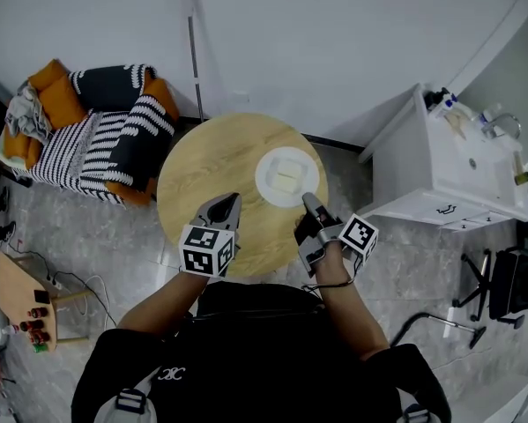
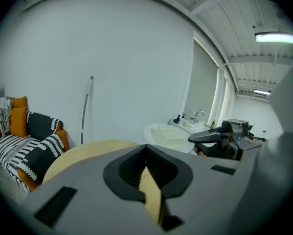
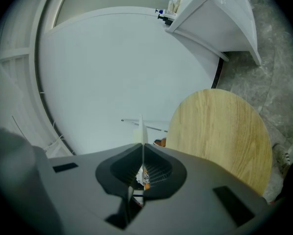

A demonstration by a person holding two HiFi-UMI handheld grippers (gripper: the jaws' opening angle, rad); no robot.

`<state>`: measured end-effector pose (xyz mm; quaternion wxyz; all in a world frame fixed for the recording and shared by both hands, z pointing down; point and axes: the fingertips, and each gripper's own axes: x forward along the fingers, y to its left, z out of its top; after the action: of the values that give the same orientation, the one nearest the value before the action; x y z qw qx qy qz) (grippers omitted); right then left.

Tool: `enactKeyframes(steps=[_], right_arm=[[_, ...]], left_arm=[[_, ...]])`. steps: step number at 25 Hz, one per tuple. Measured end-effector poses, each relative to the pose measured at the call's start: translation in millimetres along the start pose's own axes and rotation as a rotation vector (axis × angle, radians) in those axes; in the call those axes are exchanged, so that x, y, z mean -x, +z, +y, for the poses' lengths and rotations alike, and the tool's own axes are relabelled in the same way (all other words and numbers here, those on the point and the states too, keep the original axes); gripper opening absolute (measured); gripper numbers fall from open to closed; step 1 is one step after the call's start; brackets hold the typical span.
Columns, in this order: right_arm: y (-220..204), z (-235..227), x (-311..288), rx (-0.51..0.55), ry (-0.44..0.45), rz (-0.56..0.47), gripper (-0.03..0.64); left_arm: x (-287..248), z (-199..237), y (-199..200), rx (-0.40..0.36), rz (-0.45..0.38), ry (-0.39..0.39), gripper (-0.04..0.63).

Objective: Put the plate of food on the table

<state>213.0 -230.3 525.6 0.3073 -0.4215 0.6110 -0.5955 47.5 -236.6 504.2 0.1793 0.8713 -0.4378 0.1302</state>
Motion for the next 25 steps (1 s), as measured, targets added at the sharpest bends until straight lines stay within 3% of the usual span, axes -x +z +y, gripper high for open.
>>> enactKeyframes(steps=[9,17,25], right_arm=[[23,-13,-13,-0.013,-0.013,0.035,0.018],[17,-29,-29,-0.039,-0.043,0.060,0.018],[10,-28,-52,-0.031,-0.049,0.051,0.018]], left_arm=[[-16,-5,-4,0.027,0.027,0.038,0.007],[-9,12,-9,0.034,0.043,0.083,0.006],[-10,31,6,0.009,0.041,0.066,0.008]])
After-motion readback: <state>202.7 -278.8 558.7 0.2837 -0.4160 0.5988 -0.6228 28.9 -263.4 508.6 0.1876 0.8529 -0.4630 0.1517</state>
